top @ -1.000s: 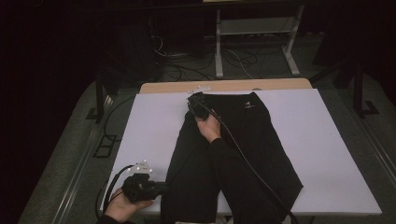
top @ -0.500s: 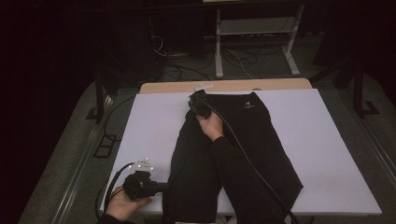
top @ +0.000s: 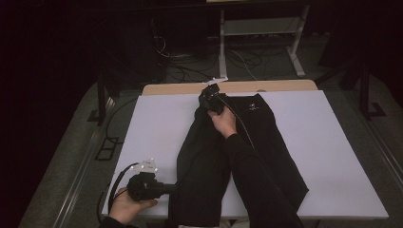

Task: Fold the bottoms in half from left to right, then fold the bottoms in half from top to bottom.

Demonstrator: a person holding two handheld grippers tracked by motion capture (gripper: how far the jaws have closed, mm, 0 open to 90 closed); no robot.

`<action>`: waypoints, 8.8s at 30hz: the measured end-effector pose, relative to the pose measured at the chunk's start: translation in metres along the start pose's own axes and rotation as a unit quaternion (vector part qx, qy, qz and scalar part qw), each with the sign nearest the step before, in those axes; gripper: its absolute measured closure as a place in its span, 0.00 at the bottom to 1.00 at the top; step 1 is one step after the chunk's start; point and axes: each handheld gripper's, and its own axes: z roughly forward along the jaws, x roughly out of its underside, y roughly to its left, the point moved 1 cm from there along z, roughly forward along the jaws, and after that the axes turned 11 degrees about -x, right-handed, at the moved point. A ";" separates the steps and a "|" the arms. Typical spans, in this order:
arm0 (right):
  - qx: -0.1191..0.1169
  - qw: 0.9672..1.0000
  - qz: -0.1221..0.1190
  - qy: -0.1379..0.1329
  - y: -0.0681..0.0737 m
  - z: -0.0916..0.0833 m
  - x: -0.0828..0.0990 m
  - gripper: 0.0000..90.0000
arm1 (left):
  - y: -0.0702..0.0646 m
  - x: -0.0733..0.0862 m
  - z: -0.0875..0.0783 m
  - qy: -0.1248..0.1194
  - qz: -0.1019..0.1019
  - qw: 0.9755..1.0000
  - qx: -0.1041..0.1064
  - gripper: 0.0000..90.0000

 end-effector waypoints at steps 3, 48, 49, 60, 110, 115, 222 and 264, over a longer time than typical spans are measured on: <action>0.003 1.000 0.002 0.000 -0.004 -0.005 0.000 0.96 | -0.003 -0.004 0.001 -0.005 0.005 1.000 0.013 0.99; 0.029 0.999 0.037 -0.012 -0.058 -0.067 0.021 0.97 | -0.073 -0.070 0.051 -0.019 0.080 0.987 0.138 0.99; 0.030 0.999 0.037 -0.012 -0.059 -0.067 0.022 0.97 | -0.074 -0.070 0.053 -0.019 0.081 0.987 0.140 0.99; 0.023 0.999 0.036 -0.009 -0.071 -0.080 0.028 0.97 | -0.088 -0.082 0.065 -0.016 0.093 0.984 0.153 0.99; 0.020 0.997 -0.047 0.060 -0.147 -0.111 0.017 0.97 | -0.152 -0.147 0.156 -0.032 0.039 0.988 0.144 0.99; 0.019 0.997 -0.048 0.062 -0.147 -0.115 0.017 0.97 | -0.162 -0.150 0.166 -0.018 0.040 0.989 0.142 0.99; -0.041 0.996 0.077 0.011 -0.177 -0.188 0.091 0.00 | -0.092 -0.182 0.158 -0.152 0.032 0.988 0.002 0.00; -0.060 0.995 0.075 0.017 -0.167 -0.191 0.101 0.00 | 0.000 -0.214 0.152 -0.148 0.005 0.985 -0.090 0.00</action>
